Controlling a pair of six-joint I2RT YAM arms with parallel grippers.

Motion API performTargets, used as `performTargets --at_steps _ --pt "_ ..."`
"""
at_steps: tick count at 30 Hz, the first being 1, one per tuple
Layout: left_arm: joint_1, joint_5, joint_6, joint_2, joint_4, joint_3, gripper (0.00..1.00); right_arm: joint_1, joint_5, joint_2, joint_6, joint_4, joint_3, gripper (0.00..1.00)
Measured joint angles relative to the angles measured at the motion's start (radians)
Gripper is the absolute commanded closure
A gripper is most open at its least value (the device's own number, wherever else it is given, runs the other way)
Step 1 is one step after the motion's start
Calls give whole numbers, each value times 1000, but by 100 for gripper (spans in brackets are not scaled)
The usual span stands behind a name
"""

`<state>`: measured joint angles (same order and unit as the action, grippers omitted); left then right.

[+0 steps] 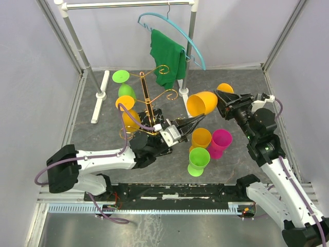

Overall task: Place the wine glass upside down on the wine glass rack
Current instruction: Turn the wine glass upside down at the wine rack.

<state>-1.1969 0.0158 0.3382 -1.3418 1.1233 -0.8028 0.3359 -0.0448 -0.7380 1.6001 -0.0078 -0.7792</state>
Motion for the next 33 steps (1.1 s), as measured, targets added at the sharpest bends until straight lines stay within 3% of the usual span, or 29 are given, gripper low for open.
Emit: performTargets --at_steps 5,14,18,21,23,28,33 --pt "-14 -9 -2 -29 16 0 97 -1 23 -6 21 25 0 83" --pt "-23 -19 -20 -51 32 0 96 -2 32 -10 -19 34 -14 95" --pt "-23 -17 -27 -40 17 10 79 -1 46 -3 -98 34 -27 99" --pt "-23 -15 -32 -13 -21 22 55 3 50 2 -142 32 -27 99" --pt "-23 -13 -37 6 -42 27 44 3 57 2 -181 31 -27 99" --pt "-23 -11 -58 64 -134 40 37 5 84 1 -288 34 -29 100" --pt "-23 1 -106 126 -247 69 34 5 114 -38 -524 13 -90 99"
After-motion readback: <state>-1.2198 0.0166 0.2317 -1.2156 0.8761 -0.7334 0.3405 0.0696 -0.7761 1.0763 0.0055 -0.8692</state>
